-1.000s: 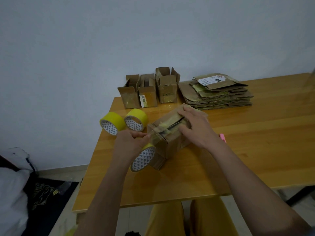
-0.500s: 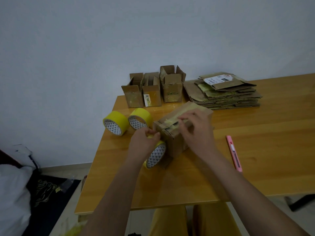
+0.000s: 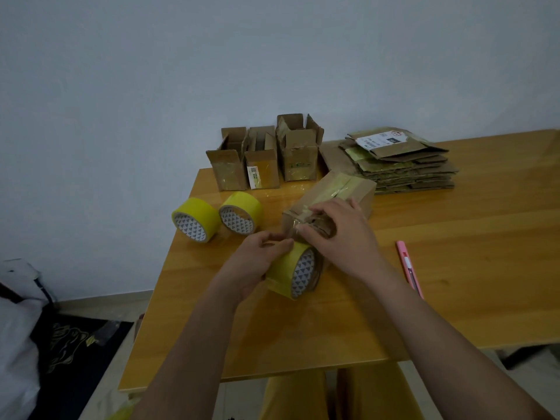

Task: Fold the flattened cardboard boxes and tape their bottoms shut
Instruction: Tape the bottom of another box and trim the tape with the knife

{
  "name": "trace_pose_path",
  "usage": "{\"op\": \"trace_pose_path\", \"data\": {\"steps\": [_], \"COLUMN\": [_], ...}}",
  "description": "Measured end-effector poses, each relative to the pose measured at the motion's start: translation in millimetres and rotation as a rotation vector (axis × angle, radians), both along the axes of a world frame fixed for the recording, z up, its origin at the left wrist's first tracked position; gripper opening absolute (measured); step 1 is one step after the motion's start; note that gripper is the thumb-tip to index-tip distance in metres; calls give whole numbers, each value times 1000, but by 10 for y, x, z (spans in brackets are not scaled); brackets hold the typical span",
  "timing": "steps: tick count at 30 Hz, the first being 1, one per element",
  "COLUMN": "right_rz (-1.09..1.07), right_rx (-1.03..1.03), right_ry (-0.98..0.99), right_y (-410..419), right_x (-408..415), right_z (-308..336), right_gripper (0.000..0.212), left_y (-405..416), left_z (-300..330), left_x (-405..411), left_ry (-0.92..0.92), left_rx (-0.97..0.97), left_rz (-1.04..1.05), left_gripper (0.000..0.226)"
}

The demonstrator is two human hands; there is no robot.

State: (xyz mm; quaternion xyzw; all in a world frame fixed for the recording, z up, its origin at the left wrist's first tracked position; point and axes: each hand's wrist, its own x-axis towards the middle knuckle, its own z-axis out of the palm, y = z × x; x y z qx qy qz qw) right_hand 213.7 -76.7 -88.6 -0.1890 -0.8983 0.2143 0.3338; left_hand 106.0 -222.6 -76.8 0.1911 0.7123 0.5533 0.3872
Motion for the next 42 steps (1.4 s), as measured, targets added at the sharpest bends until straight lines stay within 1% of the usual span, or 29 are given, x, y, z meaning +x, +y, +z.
{"op": "trace_pose_path", "data": {"steps": [1, 2, 4, 6, 9, 12, 15, 17, 20, 22, 25, 27, 29, 30, 31, 32, 33, 34, 35, 36, 37, 38, 39, 40, 42], "right_rz": [-27, -37, -24, 1, -15, -89, -149, -165, -171, -154, -125, -60, 67, 105, 85, -1, -145, -318, -482, -604, -676, -695, -685, -654, -601], "right_rx": [34, 64, 102, 123, 168, 207, 245, 272, 281, 295, 312, 267, 88, -12, -81, -119, -137, -159, -204, -267, -334, -392, -440, -480, -530], "right_ry": [-4, 1, 8, -1, -13, -28, -53, -75, -105, -108, -94, -71, 21, 105, 218, 325, 381, 346, 189, -72, -365, -616, -792, -875, -870], "right_y": [-8, -7, 11, 19, 22, 2, -50, -72, -61, -50, -45, -13, 33, 58, 86, 120, 169, 233, 319, 404, 461, 490, 492, 492, 503], "right_x": [-20, -36, -60, -59, -58, -105, -160, -186, -185, -174, -167, -135, -36, 40, 138, 249, 369, 497, 617, 722, 823, 899, 957, 982, 979], "right_z": [-7, -16, -26, -21, -8, 2, -7, -15, -13, -31, -59, -57, -27, -12, 2, 4, 1, 2, 1, -10, -14, -23, -21, -39, -71], "right_gripper": [49, 48, 39, 35, 33, 33, 33, 30, 35, 38, 34, 33, 37, 39, 35, 29, 22, 18, 20, 28, 38, 47, 51, 50, 42], "left_y": [17, 38, 85, 132, 171, 128, 59, 30, 2, 4, 33, 53, 73, 82, 92, 100, 106, 112, 120, 129, 138, 145, 157, 168, 185], "left_z": [12, 22, 31, 10, -8, -28, -53, -50, -19, -3, 4, 14, 22, 22, 16, 6, -4, -17, -28, -40, -48, -52, -55, -58, -62], "left_x": [-2, -4, -8, 12, 53, 42, 6, -13, -22, -20, -2, 18, 40, 50, 55, 57, 60, 62, 63, 63, 64, 62, 62, 58, 55], "left_ry": [7, 22, 95, 168, 194, 210, 138, 62, -8, -17, 2, 19, 31, 37, 44, 47, 46, 42, 39, 39, 37, 34, 31, 30, 35], "left_rx": [5, 3, -49, -121, -100, -66, -51, -24, -3, 1, -3, -15, -26, -29, -29, -27, -24, -21, -20, -21, -23, -24, -25, -28, -38], "left_rz": [12, 27, 43, 35, 52, 62, 82, 60, 3, -22, -18, 8, 39, 53, 67, 83, 97, 108, 114, 119, 125, 133, 138, 142, 150], "left_gripper": [26, 24, 20, 19, 14, 24, 29, 28, 24, 23, 26, 24, 22, 21, 21, 20, 19, 18, 17, 15, 14, 13, 12, 13, 19]}}
